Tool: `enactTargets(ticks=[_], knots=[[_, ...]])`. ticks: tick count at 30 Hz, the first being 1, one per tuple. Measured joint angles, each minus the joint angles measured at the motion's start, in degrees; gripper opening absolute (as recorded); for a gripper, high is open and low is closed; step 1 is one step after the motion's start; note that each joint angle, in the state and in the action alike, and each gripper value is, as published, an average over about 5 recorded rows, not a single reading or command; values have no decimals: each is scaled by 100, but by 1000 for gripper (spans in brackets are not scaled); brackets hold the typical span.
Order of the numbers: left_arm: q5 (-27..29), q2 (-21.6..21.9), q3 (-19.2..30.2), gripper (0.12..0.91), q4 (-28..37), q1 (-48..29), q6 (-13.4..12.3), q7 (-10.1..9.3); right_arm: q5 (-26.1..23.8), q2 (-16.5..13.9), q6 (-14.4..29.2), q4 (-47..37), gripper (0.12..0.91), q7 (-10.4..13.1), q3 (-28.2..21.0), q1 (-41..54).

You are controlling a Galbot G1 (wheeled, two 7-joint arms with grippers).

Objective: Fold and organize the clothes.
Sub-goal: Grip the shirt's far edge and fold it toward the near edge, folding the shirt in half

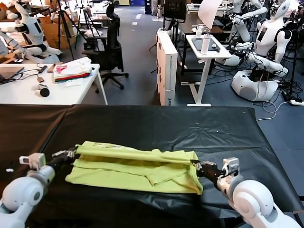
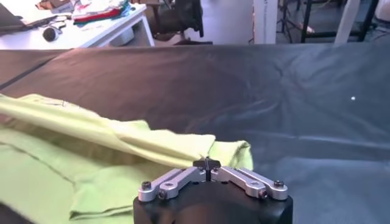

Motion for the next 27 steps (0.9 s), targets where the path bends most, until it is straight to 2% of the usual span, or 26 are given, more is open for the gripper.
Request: enactTargets(ticks=[12, 15, 18, 23, 25, 27], knots=[[71, -187, -285, 148, -185, 658, -66, -64, -33, -18, 0, 134, 146, -4, -3, -332], [74, -213, -291, 167, -196, 701, -35, -148, -3, -29, 0, 177, 243, -19, 48, -353], [77, -226, -321, 289, -251, 751, 25, -192, 36, -56, 0, 251, 427, -26, 132, -369], [82, -211, -395, 606, -351, 846, 129, -277, 68, -34, 0, 291, 743, -38, 276, -314], [56, -186, -432, 734, -354, 862, 134, -310, 62, 21, 0, 234, 831, -34, 336, -245], [29, -168, -477, 825, -332, 840, 125, -351, 45, 92, 0, 143, 888, -31, 392, -158]])
